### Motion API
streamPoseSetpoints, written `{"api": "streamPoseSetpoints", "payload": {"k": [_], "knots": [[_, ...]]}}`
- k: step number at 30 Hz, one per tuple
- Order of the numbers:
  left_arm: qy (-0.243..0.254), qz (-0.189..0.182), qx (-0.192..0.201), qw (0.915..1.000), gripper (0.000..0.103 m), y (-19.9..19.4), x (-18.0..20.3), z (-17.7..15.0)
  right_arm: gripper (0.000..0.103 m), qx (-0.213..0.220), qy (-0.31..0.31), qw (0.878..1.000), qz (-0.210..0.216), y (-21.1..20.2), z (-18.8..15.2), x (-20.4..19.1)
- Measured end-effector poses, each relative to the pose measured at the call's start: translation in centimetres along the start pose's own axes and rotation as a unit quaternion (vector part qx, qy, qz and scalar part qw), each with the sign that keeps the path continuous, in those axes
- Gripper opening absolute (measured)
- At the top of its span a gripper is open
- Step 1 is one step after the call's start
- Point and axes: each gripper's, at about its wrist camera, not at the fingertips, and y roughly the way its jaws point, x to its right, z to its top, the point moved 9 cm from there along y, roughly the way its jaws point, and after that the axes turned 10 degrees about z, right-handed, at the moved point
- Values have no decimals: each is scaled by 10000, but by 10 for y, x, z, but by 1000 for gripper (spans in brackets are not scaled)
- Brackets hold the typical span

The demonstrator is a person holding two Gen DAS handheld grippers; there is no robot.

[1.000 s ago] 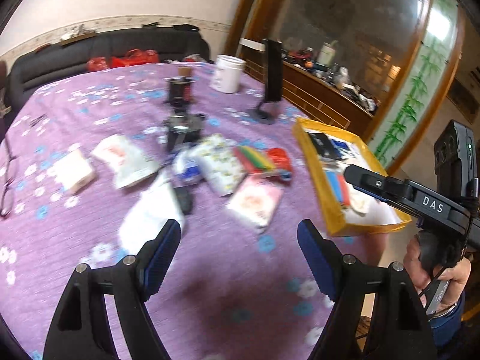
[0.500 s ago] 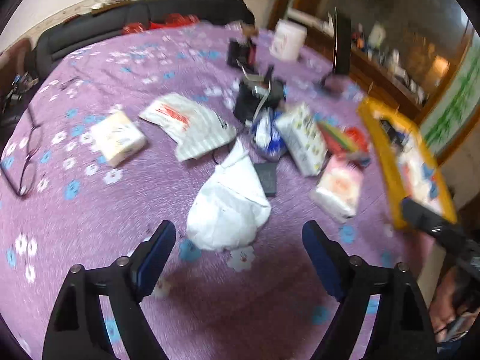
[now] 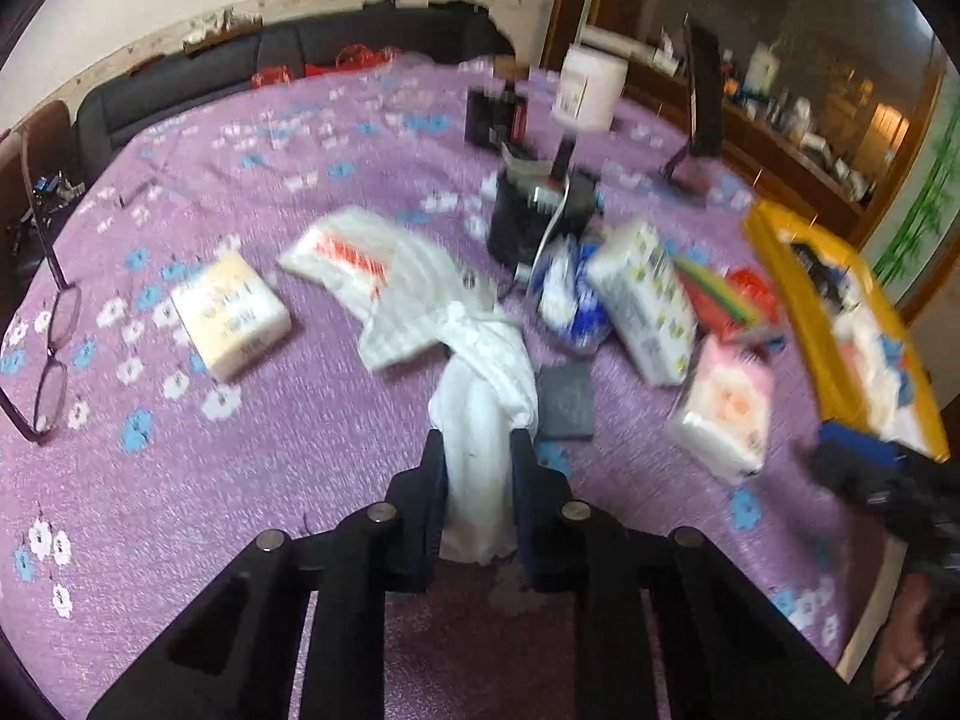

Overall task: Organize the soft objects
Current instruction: 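Grasp the white towel with the left gripper while the right gripper grasps the pink tissue pack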

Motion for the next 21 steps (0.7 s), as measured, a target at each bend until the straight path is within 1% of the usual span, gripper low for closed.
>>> {"api": "streamPoseSetpoints", "payload": {"k": [1, 3, 5, 6, 9, 11, 12, 13, 15, 16, 18, 19, 21], "knots": [[-58, -56, 143, 9999, 19, -7, -1, 4, 63, -46, -33, 10000, -58, 5, 1, 0], [-92, -112, 423, 9990, 19, -21, -2, 10, 64, -107, -43, 9998, -174, 13, 4, 0], [-123, -100, 631, 9979, 19, -30, -3, 14, 67, -150, -24, 9993, -329, 21, 9, 1], [-128, -108, 690, 9975, 19, -32, -3, 16, 70, -170, 17, 9991, -393, 25, 11, 3], [-136, -137, 765, 9969, 19, -36, -2, 18, 71, -342, 219, 9971, -643, 41, 18, 11], [-114, -172, 759, 9969, 19, -39, -2, 18, 73, -457, 291, 9945, -899, 54, 26, 17], [-112, -176, 772, 9968, 19, -40, -2, 18, 76, -569, 259, 9927, -1034, 63, 28, 19], [-110, -178, 784, 9967, 19, -41, -2, 18, 76, -629, 198, 9917, -1108, 69, 30, 20], [-115, -192, 791, 9966, 19, -42, -2, 18, 76, -746, -119, 9884, -1321, 76, 30, 18], [-115, -203, 809, 9965, 19, -43, -2, 18, 74, -787, -365, 9871, -1347, 77, 27, 14], [-115, -205, 848, 9961, 19, -46, -2, 17, 65, -769, -723, 9856, -1318, 72, 20, 8], [-114, -215, 860, 9960, 19, -46, -2, 18, 61, -740, -720, 9870, -1232, 69, 17, 7], [-95, -230, 864, 9959, 19, -47, 0, 17, 57, -691, -723, 9886, -1123, 61, 12, 7]]}}
